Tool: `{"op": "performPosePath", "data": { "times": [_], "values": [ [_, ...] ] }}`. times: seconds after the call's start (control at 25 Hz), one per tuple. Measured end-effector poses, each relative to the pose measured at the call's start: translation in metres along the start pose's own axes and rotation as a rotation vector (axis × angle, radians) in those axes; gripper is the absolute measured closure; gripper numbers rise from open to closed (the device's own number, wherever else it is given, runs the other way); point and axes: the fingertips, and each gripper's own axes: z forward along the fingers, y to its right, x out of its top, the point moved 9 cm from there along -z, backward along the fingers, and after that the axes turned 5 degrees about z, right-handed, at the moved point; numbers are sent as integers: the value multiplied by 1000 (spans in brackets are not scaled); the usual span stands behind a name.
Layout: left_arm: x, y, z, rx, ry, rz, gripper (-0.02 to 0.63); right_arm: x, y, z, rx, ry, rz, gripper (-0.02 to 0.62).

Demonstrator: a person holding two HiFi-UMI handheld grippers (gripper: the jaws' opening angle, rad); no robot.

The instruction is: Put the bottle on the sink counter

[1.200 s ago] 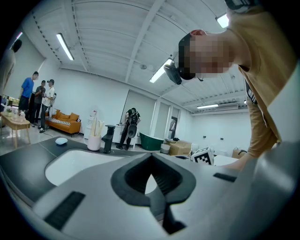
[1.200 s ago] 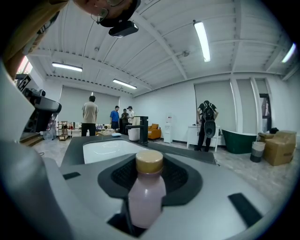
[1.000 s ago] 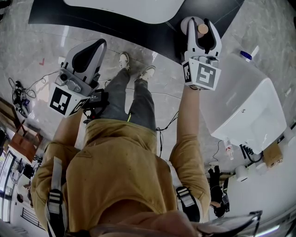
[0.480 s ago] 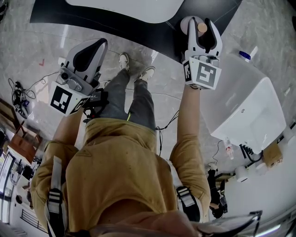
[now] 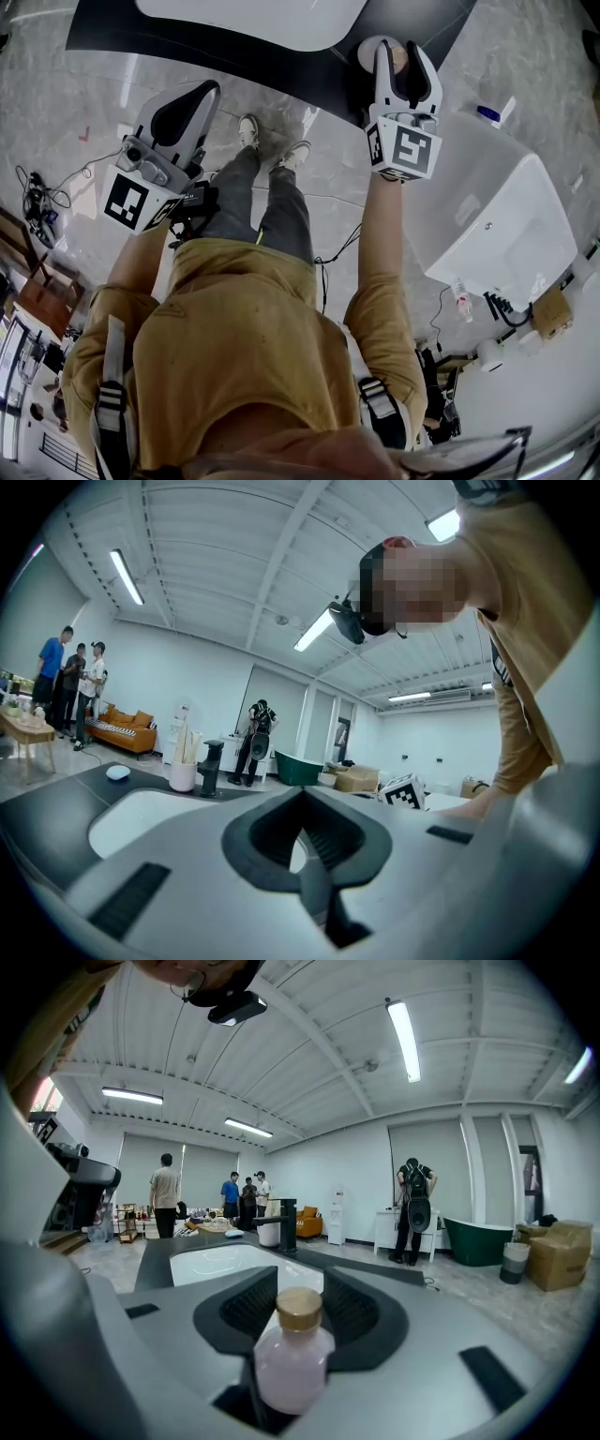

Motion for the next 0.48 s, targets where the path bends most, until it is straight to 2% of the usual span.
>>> {"op": "performPosePath", "data": {
  "times": [0.24, 0.32, 0.48],
  "values": [
    [5, 3, -3, 0, 9, 6, 604, 4, 1, -6, -7, -3, -1, 443],
    [8, 3, -6, 0, 14, 10, 604, 8, 0, -8, -17, 4, 1, 476],
    [16, 5, -7, -1, 28, 21, 604, 15, 3, -13, -26, 14, 3, 485]
  ]
}}
